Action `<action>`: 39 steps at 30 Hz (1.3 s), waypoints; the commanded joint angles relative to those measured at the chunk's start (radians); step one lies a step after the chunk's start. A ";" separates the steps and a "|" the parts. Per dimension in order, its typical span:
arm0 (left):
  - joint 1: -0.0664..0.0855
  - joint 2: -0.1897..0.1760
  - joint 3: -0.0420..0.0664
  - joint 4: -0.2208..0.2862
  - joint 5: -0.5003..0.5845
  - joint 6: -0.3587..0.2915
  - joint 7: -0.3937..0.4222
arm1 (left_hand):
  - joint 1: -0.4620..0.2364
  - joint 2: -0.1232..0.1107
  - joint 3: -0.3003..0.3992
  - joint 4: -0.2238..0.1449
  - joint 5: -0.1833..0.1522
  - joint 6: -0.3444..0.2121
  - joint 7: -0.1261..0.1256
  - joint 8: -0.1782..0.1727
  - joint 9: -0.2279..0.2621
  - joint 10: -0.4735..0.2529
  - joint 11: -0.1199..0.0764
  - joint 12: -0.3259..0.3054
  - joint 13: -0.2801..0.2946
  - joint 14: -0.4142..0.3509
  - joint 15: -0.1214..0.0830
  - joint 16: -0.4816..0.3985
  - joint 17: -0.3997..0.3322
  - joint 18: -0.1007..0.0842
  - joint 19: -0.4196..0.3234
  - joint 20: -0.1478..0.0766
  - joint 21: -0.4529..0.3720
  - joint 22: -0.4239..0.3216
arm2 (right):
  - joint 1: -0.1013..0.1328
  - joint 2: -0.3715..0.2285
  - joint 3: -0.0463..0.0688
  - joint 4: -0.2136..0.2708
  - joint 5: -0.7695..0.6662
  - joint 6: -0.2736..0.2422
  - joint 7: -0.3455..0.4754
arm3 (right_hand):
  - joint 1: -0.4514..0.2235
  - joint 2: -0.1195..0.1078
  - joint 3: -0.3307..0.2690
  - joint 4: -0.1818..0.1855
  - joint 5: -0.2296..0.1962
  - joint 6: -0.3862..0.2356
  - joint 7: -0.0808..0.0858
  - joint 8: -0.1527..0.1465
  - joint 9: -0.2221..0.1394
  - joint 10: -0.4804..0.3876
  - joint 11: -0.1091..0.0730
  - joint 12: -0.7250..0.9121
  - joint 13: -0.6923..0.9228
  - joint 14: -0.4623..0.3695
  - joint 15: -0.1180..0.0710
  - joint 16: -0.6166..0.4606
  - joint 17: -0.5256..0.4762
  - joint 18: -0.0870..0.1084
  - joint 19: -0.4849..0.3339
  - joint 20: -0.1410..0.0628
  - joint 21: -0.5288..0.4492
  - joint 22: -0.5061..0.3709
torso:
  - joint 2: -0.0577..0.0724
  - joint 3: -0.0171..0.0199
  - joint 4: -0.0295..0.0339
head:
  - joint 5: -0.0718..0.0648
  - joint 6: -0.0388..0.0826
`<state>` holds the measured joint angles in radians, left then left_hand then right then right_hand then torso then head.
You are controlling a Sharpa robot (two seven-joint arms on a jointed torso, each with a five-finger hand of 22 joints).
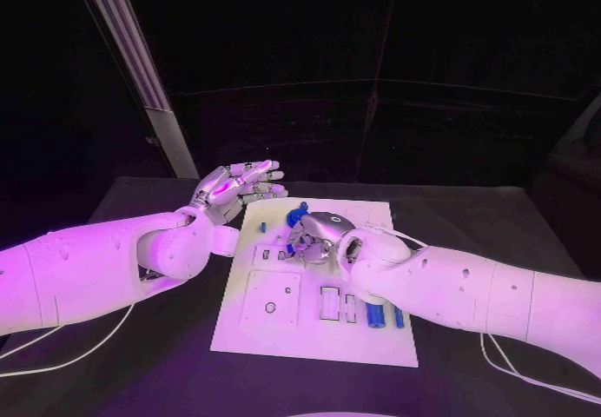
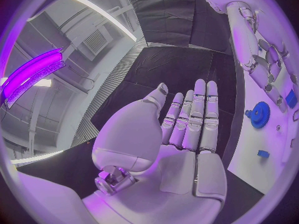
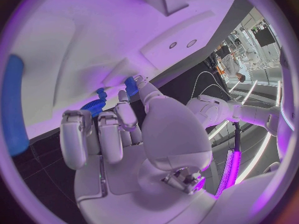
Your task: Assemble the parts on the task board
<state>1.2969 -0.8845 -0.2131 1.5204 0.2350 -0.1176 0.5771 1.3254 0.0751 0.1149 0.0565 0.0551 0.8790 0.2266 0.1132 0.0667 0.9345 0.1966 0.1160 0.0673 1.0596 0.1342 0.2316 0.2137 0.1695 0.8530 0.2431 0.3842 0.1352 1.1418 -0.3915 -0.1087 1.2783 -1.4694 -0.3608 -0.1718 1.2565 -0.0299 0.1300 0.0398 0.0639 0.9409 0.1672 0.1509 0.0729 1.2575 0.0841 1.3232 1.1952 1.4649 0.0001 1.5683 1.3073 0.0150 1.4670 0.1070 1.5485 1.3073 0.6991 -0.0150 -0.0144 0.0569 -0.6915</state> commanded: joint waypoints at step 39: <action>0.002 0.000 0.001 -0.002 0.001 0.011 0.002 | -0.002 0.007 0.003 -0.009 0.003 0.000 0.029 -0.005 0.000 0.006 0.000 -0.005 0.001 0.008 0.003 -0.005 0.002 0.013 0.005 0.002 -0.004 -0.002 | 0.002 -0.021 0.000 0.021 0.001 0.042 0.018 | 0.005 -0.003 -0.027 0.002 0.010 -0.002 -0.003 0.009 0.002 -0.004 -0.002 0.007 0.005 0.106 0.008 0.002 0.263 -0.001 0.071 0.007 -0.004 0.199 | 0.000 -0.0004 0.0005 | -0.001 -0.009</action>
<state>1.2969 -0.8847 -0.2131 1.5181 0.2352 -0.1174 0.5751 1.3254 0.0752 0.1190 0.0524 0.0551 0.8790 0.2266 0.1132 0.0668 0.9345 0.1966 0.1160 0.0673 1.0633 0.1379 0.2316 0.2150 0.1695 0.8530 0.2431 0.3842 0.1346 1.1418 -0.4122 -0.1087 1.2955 -1.4675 -0.3275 -0.1585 1.2514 -0.0352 0.1111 0.0423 0.0676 0.9375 0.1638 0.1559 0.0738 1.2575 0.0841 1.3273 1.1987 1.4649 0.0001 1.5683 1.3078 0.0150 1.4670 0.1069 1.5485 1.3077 0.6990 -0.0152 -0.0136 0.0560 -0.7005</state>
